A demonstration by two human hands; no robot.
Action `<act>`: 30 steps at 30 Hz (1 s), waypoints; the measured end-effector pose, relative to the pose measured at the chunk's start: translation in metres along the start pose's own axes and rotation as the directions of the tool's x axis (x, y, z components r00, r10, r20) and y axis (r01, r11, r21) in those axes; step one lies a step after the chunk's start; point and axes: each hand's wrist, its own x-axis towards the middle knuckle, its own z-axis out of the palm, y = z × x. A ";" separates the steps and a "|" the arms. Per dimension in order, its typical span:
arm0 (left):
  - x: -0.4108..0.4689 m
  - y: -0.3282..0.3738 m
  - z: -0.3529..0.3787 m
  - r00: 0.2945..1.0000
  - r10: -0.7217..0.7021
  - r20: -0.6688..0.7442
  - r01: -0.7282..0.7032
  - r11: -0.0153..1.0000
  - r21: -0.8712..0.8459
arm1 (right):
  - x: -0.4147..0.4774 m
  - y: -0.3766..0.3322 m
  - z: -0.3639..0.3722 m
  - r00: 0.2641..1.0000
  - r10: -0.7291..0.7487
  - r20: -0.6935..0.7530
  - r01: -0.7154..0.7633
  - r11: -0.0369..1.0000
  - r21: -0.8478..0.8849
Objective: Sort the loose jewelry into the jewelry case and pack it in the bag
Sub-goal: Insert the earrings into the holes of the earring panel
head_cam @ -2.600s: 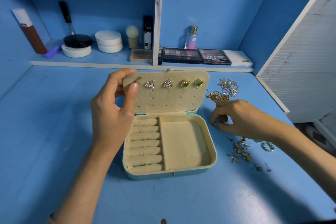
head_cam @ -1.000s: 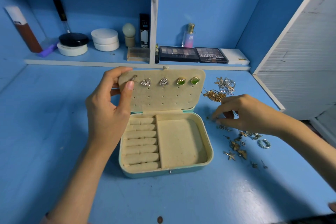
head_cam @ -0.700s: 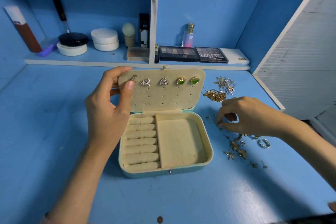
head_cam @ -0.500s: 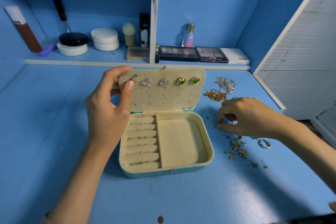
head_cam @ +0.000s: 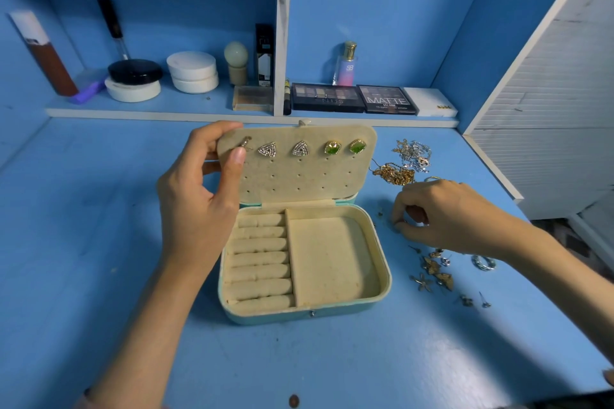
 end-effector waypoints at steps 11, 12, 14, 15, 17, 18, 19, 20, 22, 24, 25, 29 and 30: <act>0.000 -0.002 0.000 1.000 -0.006 -0.008 0.006 1.000 -0.009 | 0.001 0.005 0.006 0.999 -0.008 -0.036 0.009 0.999 0.040; 0.000 -0.002 0.000 1.000 -0.004 -0.009 0.004 1.000 -0.010 | 0.000 0.006 0.004 0.999 -0.008 -0.044 0.011 0.999 0.051; 0.000 -0.002 0.000 1.000 -0.003 -0.009 0.002 1.000 -0.008 | -0.001 0.008 0.001 0.999 0.005 -0.054 -0.002 0.998 0.060; 0.000 -0.002 0.001 1.000 -0.003 -0.009 0.003 1.000 -0.007 | -0.002 0.010 0.000 0.998 0.014 -0.057 -0.011 0.998 0.059; 0.000 -0.002 0.001 1.000 -0.004 -0.008 0.004 1.000 -0.005 | -0.004 0.012 -0.002 0.998 0.022 -0.052 -0.019 0.998 0.054; 0.000 -0.002 0.001 1.000 -0.001 -0.007 0.001 1.000 -0.004 | -0.005 0.012 -0.002 0.999 0.019 -0.045 -0.016 0.999 0.051; 0.000 -0.002 0.001 1.000 0.003 -0.007 -0.003 1.000 -0.004 | -0.006 0.012 -0.003 0.999 0.012 -0.033 -0.011 0.999 0.044; 0.000 -0.002 0.001 1.000 0.005 -0.008 -0.005 1.000 -0.005 | -0.006 0.012 -0.003 1.000 0.006 -0.014 -0.006 0.999 0.036; 0.000 -0.001 0.001 1.000 0.003 -0.007 -0.003 1.000 -0.006 | -0.008 0.011 -0.004 1.000 -0.001 0.030 0.000 1.000 0.023; 0.000 -0.001 0.000 1.000 0.004 -0.006 -0.004 1.000 -0.003 | -0.008 0.009 -0.004 0.998 -0.003 0.056 0.002 1.000 0.019; 0.000 -0.001 0.001 1.000 0.004 -0.006 -0.004 1.000 -0.002 | -0.008 0.009 -0.003 0.998 0.000 0.060 -0.001 1.000 0.018; 0.000 0.000 0.001 1.000 0.000 -0.011 0.000 1.000 -0.005 | -0.008 0.009 -0.001 0.999 0.009 0.042 -0.010 1.000 0.019; 0.000 -0.001 0.001 1.000 0.000 -0.011 0.000 1.000 -0.006 | -0.008 0.009 0.000 0.999 0.010 0.039 -0.011 1.000 0.019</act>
